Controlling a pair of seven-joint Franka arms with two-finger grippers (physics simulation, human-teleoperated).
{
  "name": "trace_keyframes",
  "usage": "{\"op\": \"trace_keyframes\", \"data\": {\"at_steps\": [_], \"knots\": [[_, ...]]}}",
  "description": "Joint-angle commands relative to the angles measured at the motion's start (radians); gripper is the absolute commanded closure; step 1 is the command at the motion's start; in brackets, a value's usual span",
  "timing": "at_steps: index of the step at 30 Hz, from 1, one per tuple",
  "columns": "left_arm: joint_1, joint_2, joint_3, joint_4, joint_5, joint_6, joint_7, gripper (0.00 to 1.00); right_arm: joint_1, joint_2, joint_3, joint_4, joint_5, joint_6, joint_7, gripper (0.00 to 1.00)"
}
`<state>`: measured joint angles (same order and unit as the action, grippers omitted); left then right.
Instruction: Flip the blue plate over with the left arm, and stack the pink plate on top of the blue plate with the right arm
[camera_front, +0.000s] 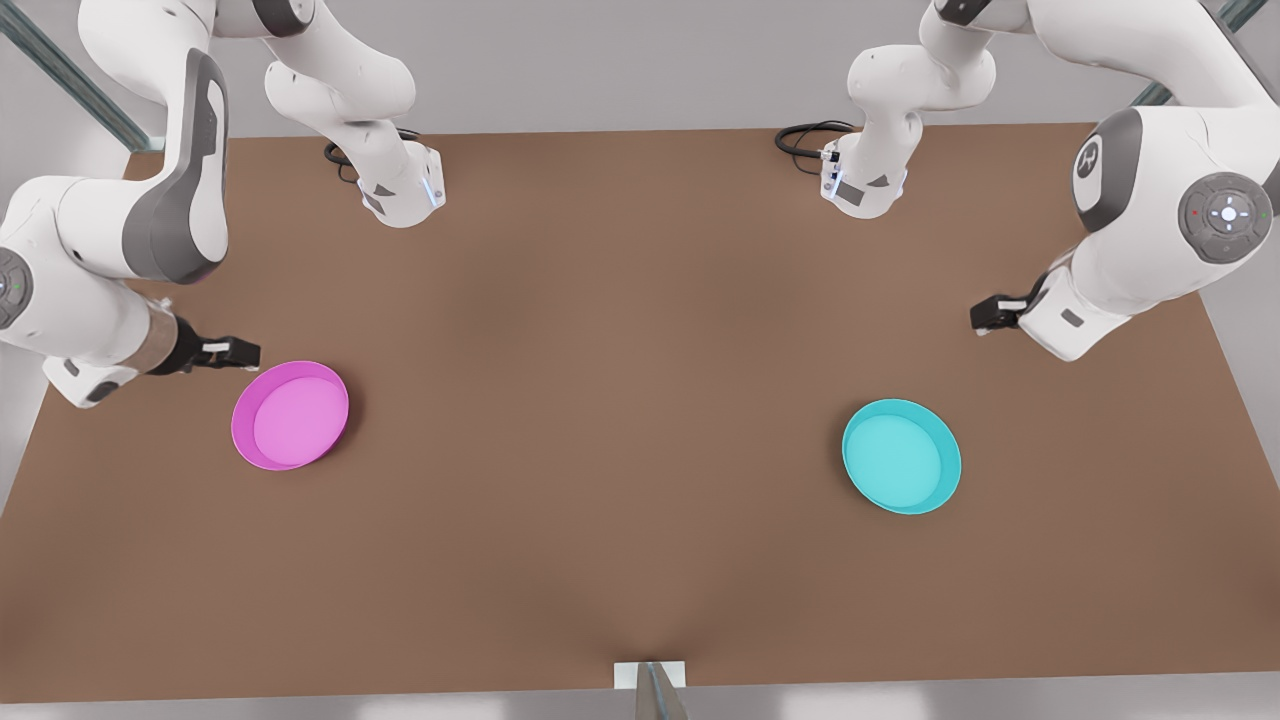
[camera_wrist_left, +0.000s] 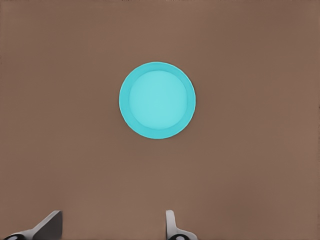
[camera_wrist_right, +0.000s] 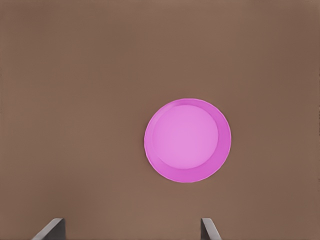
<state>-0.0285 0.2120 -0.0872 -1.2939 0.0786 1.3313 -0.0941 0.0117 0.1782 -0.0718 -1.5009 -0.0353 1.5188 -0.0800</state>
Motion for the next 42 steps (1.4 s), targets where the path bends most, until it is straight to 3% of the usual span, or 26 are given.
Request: {"op": "trace_keyframes", "data": {"at_steps": [1,2,3,5,7,10,15,20,22,24,28,34,36,42], "knots": [[0.001,0.0,0.0,0.001,-0.005,0.051,-0.088,0.0,-0.002,0.0,0.0,-0.001,0.0,0.095,-0.054,0.0],[0.002,0.003,0.001,-0.001,-0.002,0.055,-0.087,0.0,-0.002,0.003,0.0,-0.001,0.0,0.096,-0.052,0.0],[0.05,0.093,0.004,-0.001,-0.008,0.074,-0.09,0.0,-0.007,0.015,0.0,-0.004,0.0,0.095,-0.052,0.0],[0.156,0.285,0.001,-0.004,-0.091,0.302,-0.03,0.0,-0.036,0.096,-0.003,-0.009,0.012,0.092,-0.054,0.0],[0.272,0.401,0.01,-0.096,-0.257,0.54,0.468,0.0,-0.131,0.198,-0.002,-0.038,0.012,0.167,-0.099,0.0],[0.322,0.478,0.012,-0.189,-0.295,0.68,0.763,0.0,-0.305,0.356,0.001,-0.03,0.094,0.371,-0.334,0.0],[0.329,0.514,0.012,-0.317,-0.321,0.884,0.903,0.0,-0.351,0.451,0.001,-0.029,0.146,0.489,-0.422,0.0],[0.329,0.532,0.014,-0.34,-0.321,0.878,0.901,0.0,-0.401,0.439,0.003,-0.097,0.147,0.497,-0.52,0.0],[0.329,0.527,0.012,-0.34,-0.324,0.868,0.866,0.25,-0.411,0.373,0.0,-0.197,0.152,0.524,-0.514,0.0],[0.328,0.52,0.01,-0.352,-0.326,0.847,0.834,0.24,-0.434,0.331,-0.002,-0.303,0.152,0.636,-0.537,0.0],[0.32,0.512,-0.017,-0.352,-0.326,0.822,0.706,0.24,-0.443,0.349,0.0,-0.348,0.15,0.771,-0.581,0.0],[0.314,0.517,-0.031,-0.354,-0.327,0.83,0.672,0.28,-0.438,0.385,0.003,-0.354,0.218,0.776,-0.58,0.0],[0.314,0.52,-0.031,-0.352,-0.324,0.839,0.671,0.58,-0.438,0.383,0.004,-0.357,0.219,0.77,-0.581,0.0],[0.305,0.533,-0.031,-0.351,-0.321,0.862,0.668,0.6,-0.441,0.386,0.01,-0.368,0.224,0.764,-0.58,0.0]]}}
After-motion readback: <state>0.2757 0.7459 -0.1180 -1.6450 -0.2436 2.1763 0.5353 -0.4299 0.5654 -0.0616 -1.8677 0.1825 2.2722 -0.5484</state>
